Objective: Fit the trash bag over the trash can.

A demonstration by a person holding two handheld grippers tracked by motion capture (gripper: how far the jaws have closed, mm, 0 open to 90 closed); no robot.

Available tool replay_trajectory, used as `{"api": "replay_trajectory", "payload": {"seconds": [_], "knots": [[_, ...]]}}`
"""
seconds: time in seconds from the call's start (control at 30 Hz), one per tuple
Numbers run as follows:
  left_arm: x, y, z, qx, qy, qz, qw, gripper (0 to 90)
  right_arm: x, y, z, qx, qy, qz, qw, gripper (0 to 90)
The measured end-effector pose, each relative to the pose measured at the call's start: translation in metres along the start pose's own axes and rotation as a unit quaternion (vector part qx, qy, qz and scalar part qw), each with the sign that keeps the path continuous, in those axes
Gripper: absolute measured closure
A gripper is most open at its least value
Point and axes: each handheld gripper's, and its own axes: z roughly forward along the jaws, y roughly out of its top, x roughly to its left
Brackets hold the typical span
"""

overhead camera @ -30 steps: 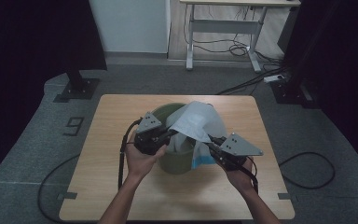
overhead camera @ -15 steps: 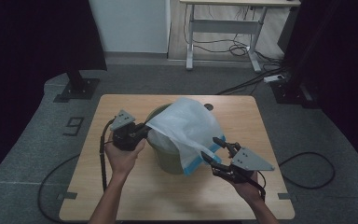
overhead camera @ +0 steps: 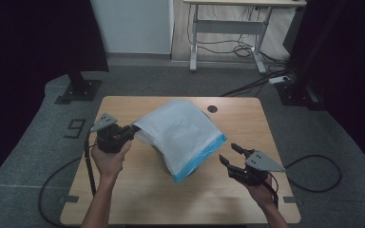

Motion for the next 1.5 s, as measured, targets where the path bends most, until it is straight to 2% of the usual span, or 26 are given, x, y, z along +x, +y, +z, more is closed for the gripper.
{"api": "replay_trajectory", "payload": {"seconds": [0.17, 0.27, 0.43, 0.7, 0.83, 0.93, 0.97, 1.0, 1.07, 1.13, 1.2, 1.27, 1.33, 1.5], "knots": [[0.002, -0.001, 0.001, 0.002, -0.002, -0.003, 1.0000, 89.4, -0.008, -0.005, 0.016, 0.001, -0.010, 0.019, 0.9998, 39.2], [0.002, -0.001, 0.001, 0.003, -0.002, -0.002, 1.0000, 89.4, -0.011, -0.004, 0.021, -0.004, -0.007, 0.027, 0.9996, 40.1], [0.006, -0.001, 0.002, 0.006, -0.005, -0.010, 0.9999, 89.3, -0.016, 0.000, 0.032, 0.001, -0.011, 0.028, 0.9996, 40.5], [0.007, -0.001, 0.002, 0.008, -0.009, -0.010, 0.9999, 89.3, -0.030, 0.006, 0.032, -0.012, -0.026, 0.031, 0.9991, 38.0], [0.007, 0.000, 0.004, 0.010, -0.016, -0.008, 0.9998, 89.1, -0.036, 0.008, 0.029, -0.017, -0.018, 0.031, 0.9992, 37.1], [0.005, 0.002, 0.008, 0.014, -0.018, -0.007, 0.9997, 89.1, -0.037, 0.010, 0.034, -0.019, 0.007, 0.017, 0.9996, 37.4], [0.004, 0.002, 0.009, 0.015, -0.018, -0.007, 0.9997, 89.0, -0.036, 0.013, 0.036, -0.022, 0.023, 0.012, 0.9994, 44.9], [0.003, 0.002, 0.010, 0.016, -0.019, -0.006, 0.9997, 89.0, -0.036, 0.013, 0.036, -0.022, 0.023, 0.012, 0.9994, 44.9], [0.002, 0.003, 0.011, 0.018, -0.020, -0.003, 0.9996, 88.9, -0.034, 0.016, 0.038, -0.018, 0.031, 0.005, 0.9993, 55.4], [0.000, 0.003, 0.012, 0.019, -0.021, -0.002, 0.9996, 88.9, -0.032, 0.018, 0.038, -0.022, 0.031, 0.002, 0.9993, 66.9], [-0.001, 0.004, 0.013, 0.020, -0.022, -0.001, 0.9996, 88.9, -0.032, 0.019, 0.037, -0.016, 0.017, 0.000, 0.9997, 77.1], [-0.002, 0.004, 0.014, 0.021, -0.024, 0.001, 0.9995, 88.9, -0.032, 0.020, 0.035, -0.021, 0.011, -0.001, 0.9997, 84.2], [-0.005, 0.004, 0.016, 0.024, -0.028, 0.003, 0.9993, 88.8, -0.033, 0.022, 0.031, -0.024, 0.000, 0.000, 0.9997, 87.8], [-0.014, 0.004, 0.025, 0.031, -0.042, 0.010, 0.9986, 88.8, -0.038, 0.036, 0.020, -0.038, -0.034, 0.000, 0.9987, 88.4]]}}
